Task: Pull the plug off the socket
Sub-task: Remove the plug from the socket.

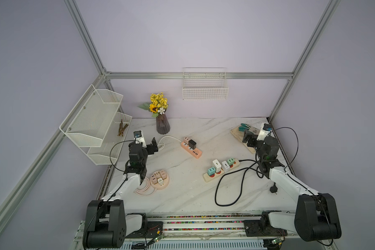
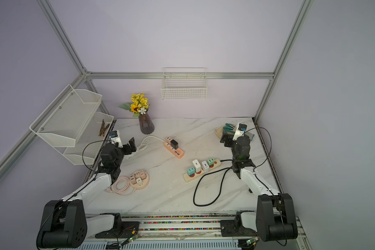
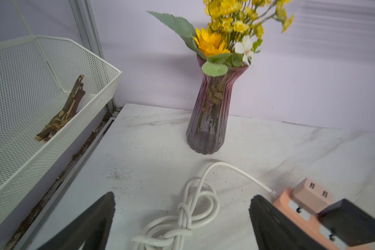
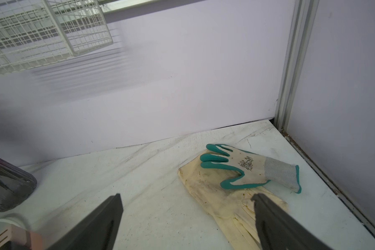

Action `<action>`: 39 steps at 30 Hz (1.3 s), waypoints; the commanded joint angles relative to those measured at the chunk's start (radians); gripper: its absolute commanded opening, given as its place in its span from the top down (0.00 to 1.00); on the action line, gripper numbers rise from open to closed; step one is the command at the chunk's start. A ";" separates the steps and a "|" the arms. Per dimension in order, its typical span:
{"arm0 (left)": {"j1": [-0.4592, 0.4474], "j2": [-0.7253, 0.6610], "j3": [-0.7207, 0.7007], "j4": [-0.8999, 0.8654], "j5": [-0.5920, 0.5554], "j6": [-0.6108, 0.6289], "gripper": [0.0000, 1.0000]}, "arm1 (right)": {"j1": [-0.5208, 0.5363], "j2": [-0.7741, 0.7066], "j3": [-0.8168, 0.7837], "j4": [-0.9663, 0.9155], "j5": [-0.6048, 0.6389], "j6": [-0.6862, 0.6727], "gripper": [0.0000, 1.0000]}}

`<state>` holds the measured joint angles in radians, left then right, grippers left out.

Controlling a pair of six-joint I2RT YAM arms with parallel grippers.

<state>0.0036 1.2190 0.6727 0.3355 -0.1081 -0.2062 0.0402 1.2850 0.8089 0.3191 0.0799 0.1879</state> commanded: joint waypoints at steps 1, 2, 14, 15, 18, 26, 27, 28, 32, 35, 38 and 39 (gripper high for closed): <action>-0.004 -0.032 0.149 -0.298 0.005 -0.193 0.00 | -0.003 0.022 0.175 -0.429 0.002 0.108 0.01; -0.004 -0.032 0.209 -0.391 -0.003 -0.227 0.00 | -0.003 0.031 0.221 -0.491 0.002 0.138 0.01; 0.042 0.022 0.412 -0.758 0.387 -0.360 0.00 | -0.006 0.067 0.289 -0.651 -0.296 0.271 0.00; 0.042 0.043 0.429 -0.792 0.414 -0.336 0.00 | 0.003 0.077 0.291 -0.674 -0.310 0.276 0.00; 0.038 0.100 0.468 -0.930 0.423 -0.297 0.00 | 0.065 0.089 0.290 -0.745 -0.253 0.289 0.00; -0.019 0.087 0.394 -1.115 0.165 -0.227 0.17 | 0.298 0.050 0.243 -0.781 -0.191 0.262 0.00; -0.023 0.077 0.384 -1.135 0.146 -0.226 0.20 | 0.324 0.046 0.239 -0.781 -0.186 0.264 0.00; -0.029 0.065 0.368 -1.153 0.131 -0.228 0.25 | 0.351 0.042 0.234 -0.779 -0.180 0.267 0.00; -0.063 0.032 0.304 -1.211 0.092 -0.241 0.40 | 0.431 0.035 0.214 -0.771 -0.155 0.277 0.00; -0.096 0.032 0.266 -1.227 0.069 -0.268 0.44 | 0.480 0.041 0.204 -0.760 -0.095 0.282 0.00; -0.142 0.040 0.263 -1.228 0.068 -0.295 0.47 | 0.518 0.061 0.210 -0.763 -0.056 0.265 0.00; -0.165 0.043 0.268 -1.232 0.053 -0.306 0.48 | 0.526 0.068 0.210 -0.761 -0.054 0.262 0.00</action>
<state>-0.1173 1.2705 0.9283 -0.8825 -0.0139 -0.4786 0.5430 1.3430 1.0245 -0.4423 -0.0357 0.4591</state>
